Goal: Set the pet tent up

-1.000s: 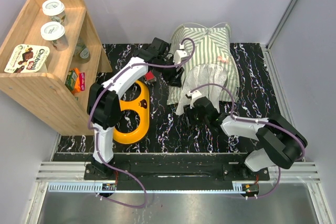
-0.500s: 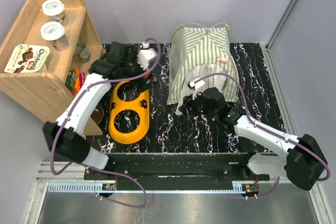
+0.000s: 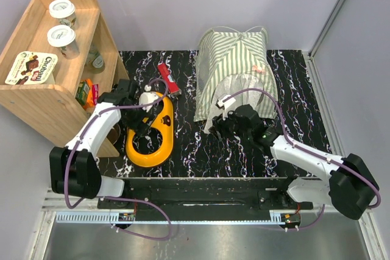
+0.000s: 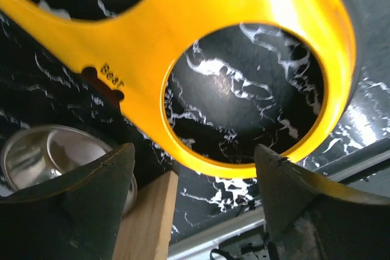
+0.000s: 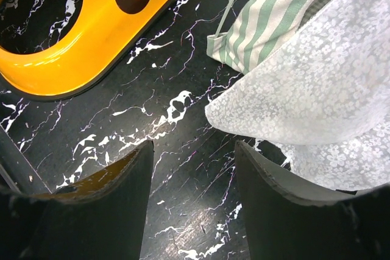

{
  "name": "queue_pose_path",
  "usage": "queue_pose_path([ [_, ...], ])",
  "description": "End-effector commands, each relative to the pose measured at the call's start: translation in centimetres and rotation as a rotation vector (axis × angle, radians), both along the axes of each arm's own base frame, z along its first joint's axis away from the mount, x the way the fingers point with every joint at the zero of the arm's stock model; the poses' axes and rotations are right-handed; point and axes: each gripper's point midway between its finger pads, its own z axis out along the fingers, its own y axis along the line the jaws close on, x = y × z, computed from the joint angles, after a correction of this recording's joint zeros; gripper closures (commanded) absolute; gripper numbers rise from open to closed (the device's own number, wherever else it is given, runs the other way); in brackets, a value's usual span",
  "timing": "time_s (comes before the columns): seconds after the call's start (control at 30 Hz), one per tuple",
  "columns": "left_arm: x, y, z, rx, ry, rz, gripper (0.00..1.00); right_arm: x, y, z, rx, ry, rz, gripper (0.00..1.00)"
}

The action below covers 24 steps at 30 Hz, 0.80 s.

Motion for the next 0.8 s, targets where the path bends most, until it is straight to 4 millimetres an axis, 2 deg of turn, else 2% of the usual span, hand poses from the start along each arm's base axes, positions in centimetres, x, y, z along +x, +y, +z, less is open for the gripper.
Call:
queue_pose_path([
  [0.0, -0.3, 3.9, 0.8, 0.197, -0.082, 0.042, 0.24, 0.5, 0.7, 0.3, 0.024, -0.046, 0.024, 0.38],
  [0.03, -0.2, 5.2, 0.8, 0.266, -0.092, 0.065, 0.29, 0.5, 0.9, 0.1, 0.023, -0.046, 0.035, 0.38],
  [0.1, 0.0, 7.5, 0.4, 0.394, -0.105, 0.106, 0.32, 0.5, 1.1, -0.3, 0.017, -0.032, 0.043, 0.38],
  [0.17, -0.2, 8.7, -0.3, 0.462, -0.098, 0.12, 0.34, 0.6, 1.1, -0.5, 0.007, -0.022, 0.04, 0.38],
  [0.37, -0.2, 9.9, -2.1, 0.482, -0.054, 0.147, 0.5, 0.5, 0.9, -0.8, -0.011, -0.049, 0.055, 0.38],
  [0.53, -0.8, 10.8, -4.5, 0.446, 0.027, 0.155, 0.48, 0.4, 0.7, -0.7, -0.01, -0.063, 0.052, 0.38],
  [0.77, -0.4, 10.9, -7.0, 0.416, 0.069, 0.139, 0.5, 0.4, 0.7, -1.0, -0.016, -0.055, 0.06, 0.38],
])
